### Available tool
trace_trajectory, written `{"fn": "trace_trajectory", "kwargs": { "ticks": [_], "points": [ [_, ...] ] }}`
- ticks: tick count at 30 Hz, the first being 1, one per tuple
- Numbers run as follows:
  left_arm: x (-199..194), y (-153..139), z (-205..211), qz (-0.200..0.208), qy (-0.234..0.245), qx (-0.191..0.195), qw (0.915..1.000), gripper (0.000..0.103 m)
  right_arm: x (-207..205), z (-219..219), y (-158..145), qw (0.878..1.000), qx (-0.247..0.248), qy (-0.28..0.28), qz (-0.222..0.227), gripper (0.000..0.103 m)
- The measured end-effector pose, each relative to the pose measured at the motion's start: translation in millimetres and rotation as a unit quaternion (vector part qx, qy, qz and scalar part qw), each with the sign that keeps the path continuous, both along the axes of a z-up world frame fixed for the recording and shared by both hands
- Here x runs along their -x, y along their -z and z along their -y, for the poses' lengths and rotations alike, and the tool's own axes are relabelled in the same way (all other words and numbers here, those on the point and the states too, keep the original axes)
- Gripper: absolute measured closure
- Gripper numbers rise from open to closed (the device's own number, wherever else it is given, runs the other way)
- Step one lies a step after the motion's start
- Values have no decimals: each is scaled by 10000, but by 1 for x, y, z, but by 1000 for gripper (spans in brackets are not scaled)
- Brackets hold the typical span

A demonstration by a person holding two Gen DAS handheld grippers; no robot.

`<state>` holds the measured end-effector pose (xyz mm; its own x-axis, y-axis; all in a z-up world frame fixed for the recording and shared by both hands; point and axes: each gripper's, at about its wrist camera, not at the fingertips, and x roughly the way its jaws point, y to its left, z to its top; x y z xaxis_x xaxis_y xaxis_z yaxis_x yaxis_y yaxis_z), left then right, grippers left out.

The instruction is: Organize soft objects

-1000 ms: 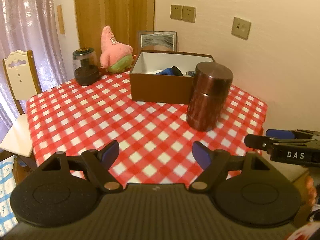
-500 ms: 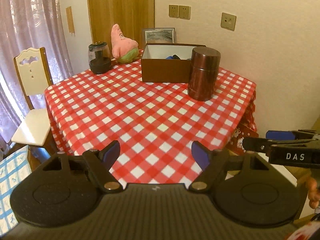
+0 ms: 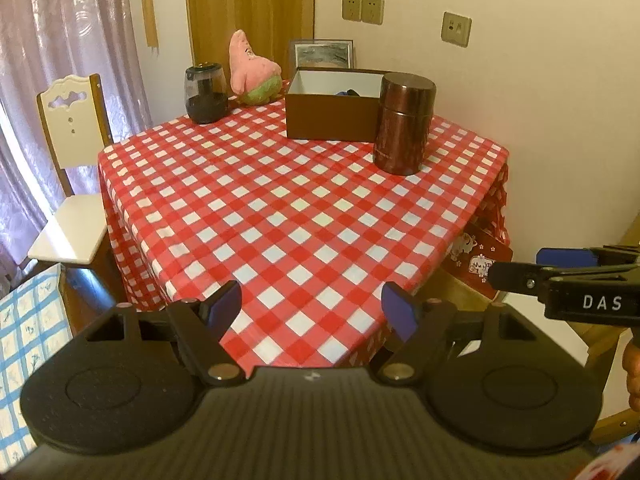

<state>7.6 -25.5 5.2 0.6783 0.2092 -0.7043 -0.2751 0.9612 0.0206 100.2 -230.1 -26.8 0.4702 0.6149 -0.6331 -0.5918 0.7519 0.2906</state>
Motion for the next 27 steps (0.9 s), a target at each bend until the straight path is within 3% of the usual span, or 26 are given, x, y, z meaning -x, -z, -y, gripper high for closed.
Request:
{"fn": "trace_trajectory", "kwargs": {
  "ticks": [27],
  "points": [
    [28,-7,44,16,-181,-46,9998,28,24,35,-4,9997,-3,-230,-73,31]
  ]
}}
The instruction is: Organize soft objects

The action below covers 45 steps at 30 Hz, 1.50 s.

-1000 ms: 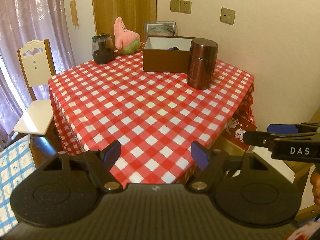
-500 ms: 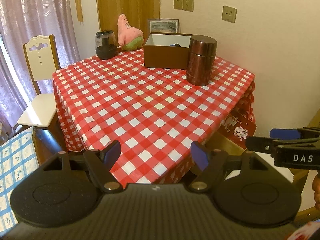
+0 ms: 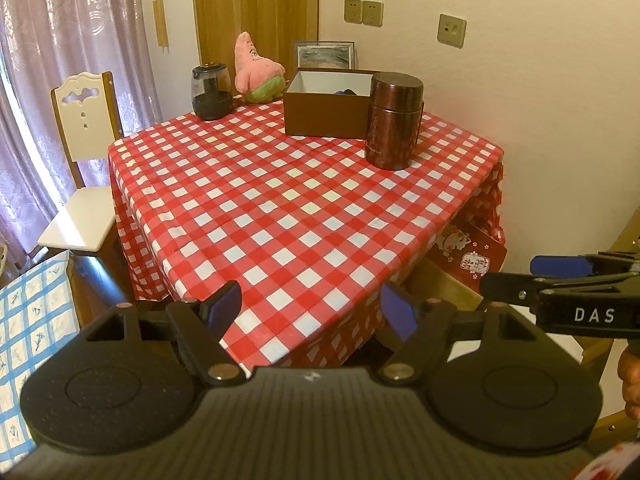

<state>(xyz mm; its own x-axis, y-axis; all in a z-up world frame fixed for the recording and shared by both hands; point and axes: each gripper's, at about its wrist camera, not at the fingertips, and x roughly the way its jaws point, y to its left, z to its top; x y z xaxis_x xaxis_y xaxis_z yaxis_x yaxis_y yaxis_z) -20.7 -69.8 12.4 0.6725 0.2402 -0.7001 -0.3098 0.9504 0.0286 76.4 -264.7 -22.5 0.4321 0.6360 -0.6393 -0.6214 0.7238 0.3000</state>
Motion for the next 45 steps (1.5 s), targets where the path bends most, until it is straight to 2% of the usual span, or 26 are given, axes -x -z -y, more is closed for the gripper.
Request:
{"fn": "trace_trajectory", "kwargs": {
  "ticks": [13,45],
  "points": [
    [12,-6,6,37,-50,-19,10000,28,8,2,0,10000,-19,-89,16,31],
    [11,-6,7,26,-54,-28,10000,28,6,0,-1,9999,-9,-110,-5,31]
  ]
}}
